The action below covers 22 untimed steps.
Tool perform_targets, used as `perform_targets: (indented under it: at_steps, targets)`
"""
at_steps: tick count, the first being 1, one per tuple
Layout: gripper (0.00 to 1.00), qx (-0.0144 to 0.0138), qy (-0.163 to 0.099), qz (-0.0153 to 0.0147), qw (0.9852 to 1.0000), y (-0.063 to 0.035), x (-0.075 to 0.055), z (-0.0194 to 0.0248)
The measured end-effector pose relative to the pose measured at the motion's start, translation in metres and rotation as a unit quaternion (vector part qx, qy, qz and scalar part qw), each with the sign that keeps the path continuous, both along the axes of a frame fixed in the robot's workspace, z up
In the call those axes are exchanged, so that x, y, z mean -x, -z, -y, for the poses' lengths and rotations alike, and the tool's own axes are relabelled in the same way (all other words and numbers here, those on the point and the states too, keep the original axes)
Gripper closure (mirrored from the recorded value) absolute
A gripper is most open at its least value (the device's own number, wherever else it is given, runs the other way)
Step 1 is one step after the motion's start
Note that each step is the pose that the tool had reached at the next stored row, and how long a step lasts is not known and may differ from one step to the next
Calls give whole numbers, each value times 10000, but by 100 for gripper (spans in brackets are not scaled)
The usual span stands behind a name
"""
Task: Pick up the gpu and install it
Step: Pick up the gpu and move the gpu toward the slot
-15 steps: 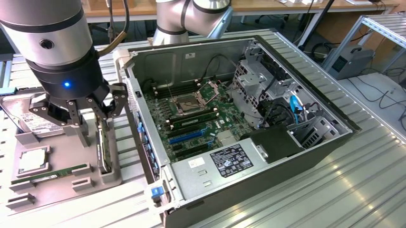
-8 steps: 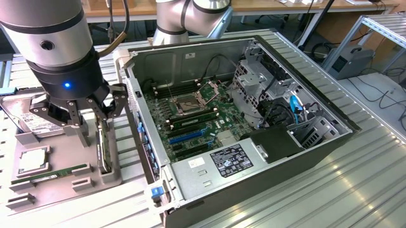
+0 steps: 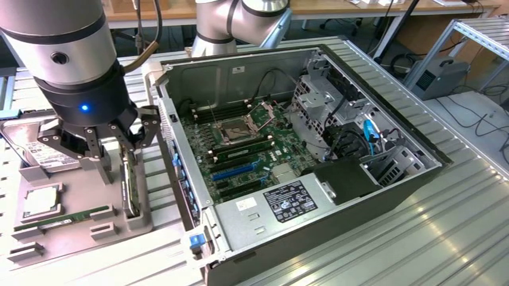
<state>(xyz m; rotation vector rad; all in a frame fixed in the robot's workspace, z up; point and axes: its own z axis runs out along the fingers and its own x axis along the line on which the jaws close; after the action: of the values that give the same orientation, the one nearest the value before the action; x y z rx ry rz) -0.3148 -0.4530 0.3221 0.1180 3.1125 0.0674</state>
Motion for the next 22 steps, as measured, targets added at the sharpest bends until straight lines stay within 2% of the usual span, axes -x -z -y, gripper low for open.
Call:
perform_targets:
  at_steps: [22]
  targets:
    - [58,0,0,0,10000,46,0,0]
